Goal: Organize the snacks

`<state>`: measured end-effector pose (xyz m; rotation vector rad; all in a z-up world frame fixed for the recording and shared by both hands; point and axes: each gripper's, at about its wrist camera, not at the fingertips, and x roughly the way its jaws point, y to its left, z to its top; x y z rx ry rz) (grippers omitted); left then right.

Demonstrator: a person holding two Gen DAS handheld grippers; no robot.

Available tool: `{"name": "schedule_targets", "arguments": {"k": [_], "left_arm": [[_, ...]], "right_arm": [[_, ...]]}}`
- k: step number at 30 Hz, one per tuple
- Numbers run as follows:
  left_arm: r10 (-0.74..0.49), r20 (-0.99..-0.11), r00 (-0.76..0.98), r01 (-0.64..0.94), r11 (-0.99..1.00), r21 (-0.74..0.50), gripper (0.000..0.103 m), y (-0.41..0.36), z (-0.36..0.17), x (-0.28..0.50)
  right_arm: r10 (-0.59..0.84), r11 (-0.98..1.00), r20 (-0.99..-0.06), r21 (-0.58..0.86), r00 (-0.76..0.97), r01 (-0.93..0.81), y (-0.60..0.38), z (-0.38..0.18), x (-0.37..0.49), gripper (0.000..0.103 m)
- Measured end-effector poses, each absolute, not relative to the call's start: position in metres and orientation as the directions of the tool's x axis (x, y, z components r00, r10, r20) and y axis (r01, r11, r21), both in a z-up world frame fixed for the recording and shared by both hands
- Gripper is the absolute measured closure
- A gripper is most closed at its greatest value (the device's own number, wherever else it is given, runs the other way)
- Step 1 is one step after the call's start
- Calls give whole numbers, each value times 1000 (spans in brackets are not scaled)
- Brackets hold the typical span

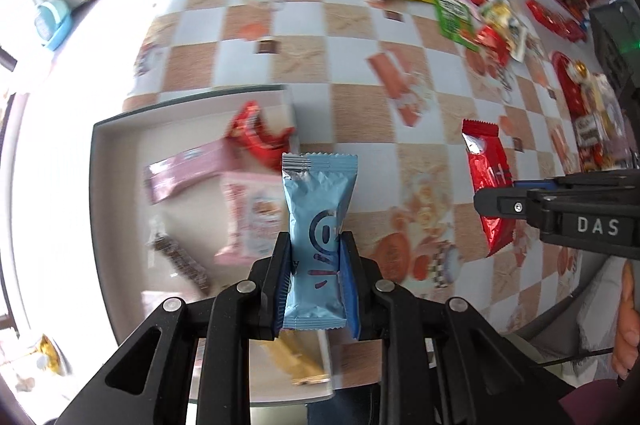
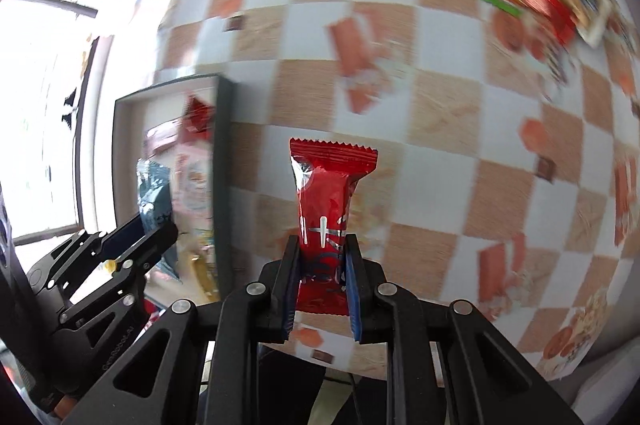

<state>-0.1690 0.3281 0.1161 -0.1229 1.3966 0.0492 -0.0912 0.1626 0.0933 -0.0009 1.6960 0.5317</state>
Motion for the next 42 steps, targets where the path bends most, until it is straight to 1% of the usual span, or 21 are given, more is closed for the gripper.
{"name": "schedule_targets", "arguments": {"k": [5,10,16,25,26,27,28,29,30,31,32,33,35,36,37,38,39,42], "left_arm": [[-21,-982,185,-176,983,-54,77,361,119,-183],[-14,-980,197,-229,971,-60,77,390,120,-196],[1,-981,193,-275,960,-54,77,418,117,-210],[-14,-993,120,-306,951,-51,77,428,87,-217],[-14,-993,119,-311,949,-51,71,428,86,-218],[-11,-993,119,-317,947,-49,61,428,86,-220],[0,-993,120,-325,945,-39,54,429,86,-222],[18,-993,118,-335,942,-23,39,429,87,-224],[23,-992,124,-343,939,-21,32,431,88,-225],[35,-991,131,-357,934,-14,32,433,90,-228],[35,-990,137,-372,928,-19,29,436,91,-230],[29,-989,143,-385,923,-29,24,439,92,-231],[34,-987,155,-407,913,-33,20,445,95,-233],[45,-988,149,-411,911,-20,19,446,96,-233],[54,-989,141,-413,911,-9,18,447,97,-233],[68,-989,133,-416,910,7,18,447,97,-233],[86,-987,136,-413,910,22,18,446,99,-233],[140,-978,156,-415,907,64,18,444,107,-235]], "right_arm": [[276,854,-937,341,-214,-392,209,103,-100,81],[262,824,-937,341,-230,-453,245,105,-109,81],[271,799,-930,362,-250,-481,277,106,-114,81],[240,766,-899,407,-365,-498,320,78,-135,81],[231,766,-899,403,-372,-501,322,75,-136,81],[216,764,-902,395,-375,-511,324,73,-139,81],[205,762,-903,389,-377,-518,325,72,-141,81],[201,763,-904,386,-377,-518,325,71,-141,74],[195,766,-907,379,-374,-519,325,71,-141,57],[182,771,-917,357,-355,-527,324,72,-141,48],[174,775,-926,339,-336,-534,323,73,-139,36],[178,777,-928,336,-326,-532,321,75,-138,33],[198,783,-920,356,-338,-510,319,76,-136,33],[200,787,-920,356,-338,-504,318,76,-135,30],[196,789,-923,349,-332,-505,316,77,-135,24],[189,790,-928,337,-321,-512,316,78,-136,9],[180,794,-939,315,-293,-519,315,81,-136,1],[183,792,-947,302,-264,-531,314,88,-137,1]]}}
